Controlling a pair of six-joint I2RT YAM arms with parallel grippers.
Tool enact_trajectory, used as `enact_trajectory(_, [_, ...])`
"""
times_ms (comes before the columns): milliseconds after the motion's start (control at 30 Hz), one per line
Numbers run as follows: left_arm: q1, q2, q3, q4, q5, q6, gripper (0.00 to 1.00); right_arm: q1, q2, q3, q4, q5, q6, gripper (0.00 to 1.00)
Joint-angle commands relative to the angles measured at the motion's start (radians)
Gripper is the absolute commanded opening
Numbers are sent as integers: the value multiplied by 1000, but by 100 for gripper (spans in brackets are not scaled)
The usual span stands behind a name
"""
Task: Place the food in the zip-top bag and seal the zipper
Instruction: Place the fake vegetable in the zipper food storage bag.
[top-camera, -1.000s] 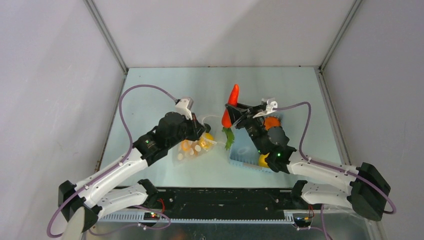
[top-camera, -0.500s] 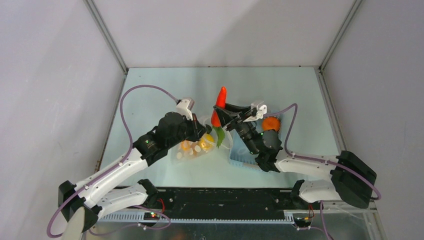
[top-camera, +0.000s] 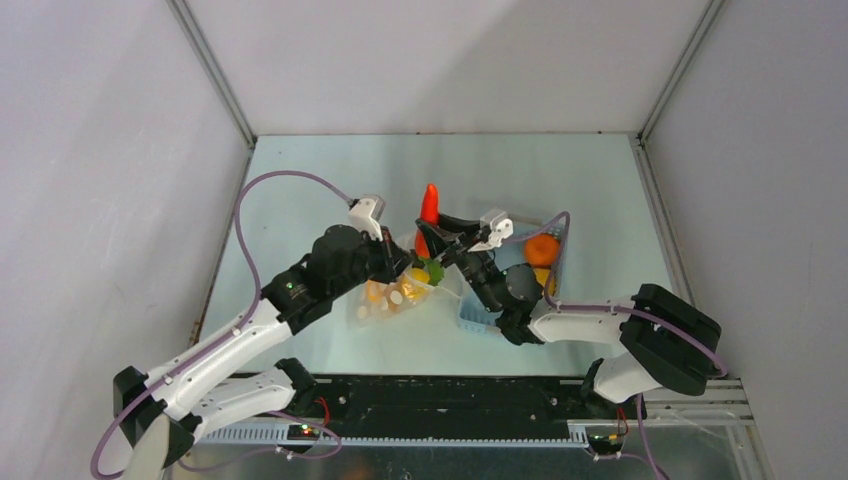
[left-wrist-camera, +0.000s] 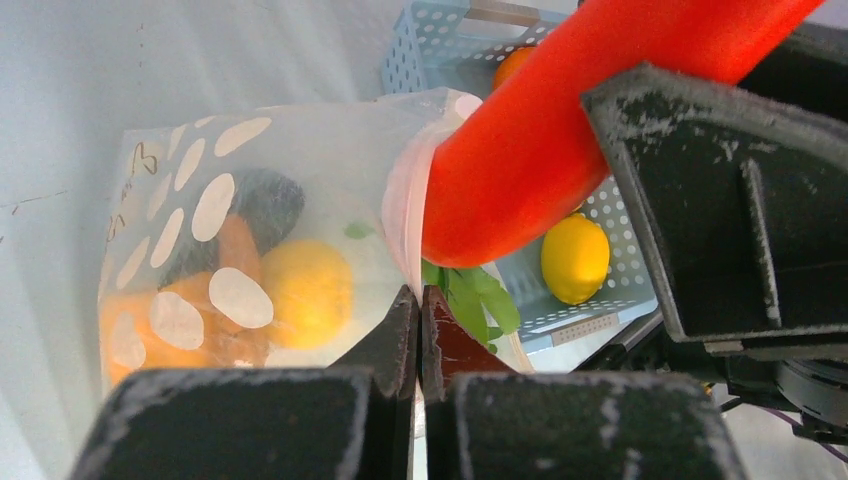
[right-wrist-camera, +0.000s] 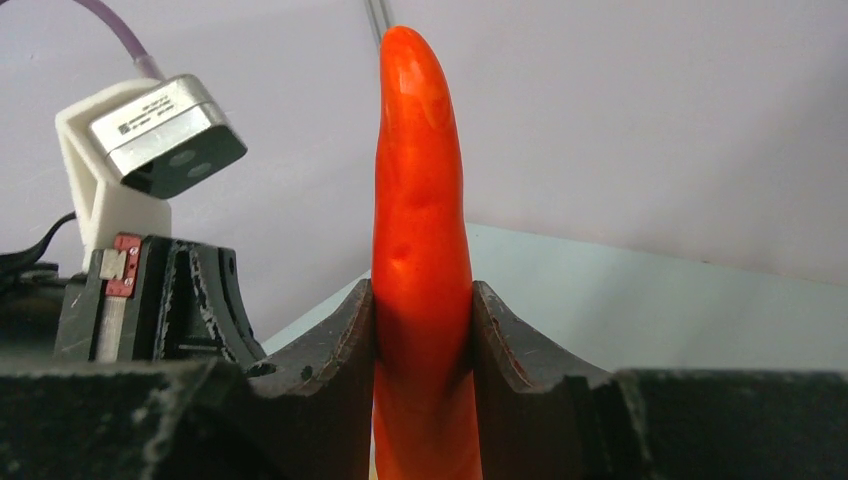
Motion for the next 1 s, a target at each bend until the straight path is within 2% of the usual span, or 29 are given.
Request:
enact_trajectory(0, [5,-33,12,8,-54,-23,0,31,-9,-22,70,28,-56,0])
enact_trajectory(267, [7,-75,19,-3,-110,-22,0,57,-60,-81,-27,-20,-58,0])
enact_trajectory(533, [6,-89,23,-18,-140,-15,0,61,-115,-118,-155,-145,-98,0])
enact_trajectory(667, [6,-84,27,-17,-132,-13,0,61,-150,-103,-287,-184,-76,1])
enact_trajectory(800, [6,-72,27,-9,-108,-9,0,60,-175,-54,-534,-208,-48,2])
enact_trajectory(967, [7,-51,33,-9,-80,-3,0,56,-188,-23,-674,-172,24,3])
